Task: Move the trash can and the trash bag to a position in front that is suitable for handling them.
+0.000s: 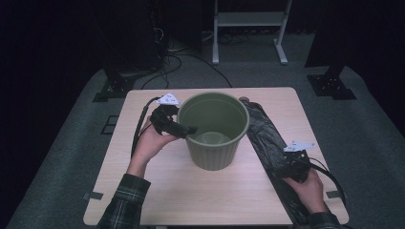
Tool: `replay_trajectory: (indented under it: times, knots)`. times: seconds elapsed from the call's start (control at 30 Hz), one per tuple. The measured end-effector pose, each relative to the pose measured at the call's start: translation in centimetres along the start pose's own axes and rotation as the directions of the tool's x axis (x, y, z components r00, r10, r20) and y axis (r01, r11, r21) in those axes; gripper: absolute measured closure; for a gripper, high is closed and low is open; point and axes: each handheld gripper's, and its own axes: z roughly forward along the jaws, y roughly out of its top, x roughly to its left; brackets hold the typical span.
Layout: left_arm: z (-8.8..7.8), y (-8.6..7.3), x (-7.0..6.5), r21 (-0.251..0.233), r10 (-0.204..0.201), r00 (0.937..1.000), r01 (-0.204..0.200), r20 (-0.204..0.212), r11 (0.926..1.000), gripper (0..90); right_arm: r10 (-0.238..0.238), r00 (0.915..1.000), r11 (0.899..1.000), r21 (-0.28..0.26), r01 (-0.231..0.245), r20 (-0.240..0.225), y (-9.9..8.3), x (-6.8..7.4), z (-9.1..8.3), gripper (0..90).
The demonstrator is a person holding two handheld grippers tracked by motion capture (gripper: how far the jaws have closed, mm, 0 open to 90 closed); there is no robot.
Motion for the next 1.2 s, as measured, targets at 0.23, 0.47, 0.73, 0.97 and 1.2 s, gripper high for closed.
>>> replay_trajectory:
  times: [0.23,0.47,0.73,0.97,1.2]
  knots:
    - [0.7,0.4,-1.5,0.011,0.017,0.9993,-0.018,0.033,0.9998,0.0,-0.001,1.0000,1.000,0.000,0.001,0.000,0.0,0.0,0.0,0.0]
    - [0.4,0.2,-2.4,0.020,0.010,0.9992,-0.011,0.039,0.9997,0.0,-0.001,1.0000,1.000,0.001,0.001,0.000,0.0,0.0,0.0,0.0]
    - [0.0,0.2,-1.9,-0.016,-0.012,0.9981,0.013,0.060,0.9998,0.0,-0.002,1.0000,1.000,0.002,0.002,0.001,0.0,0.0,0.0,0.0]
    - [-1.8,0.6,-1.6,-0.084,-0.014,0.9988,0.018,0.046,0.9963,0.0,-0.002,1.0000,1.000,0.001,0.002,0.001,0.0,0.0,0.0,0.0]
    - [-4.8,-1.4,-1.9,-0.111,-0.011,0.9999,0.010,-0.007,0.9937,0.0,-0.001,1.0000,1.000,0.000,0.001,0.001,0.0,0.0,0.0,0.0]
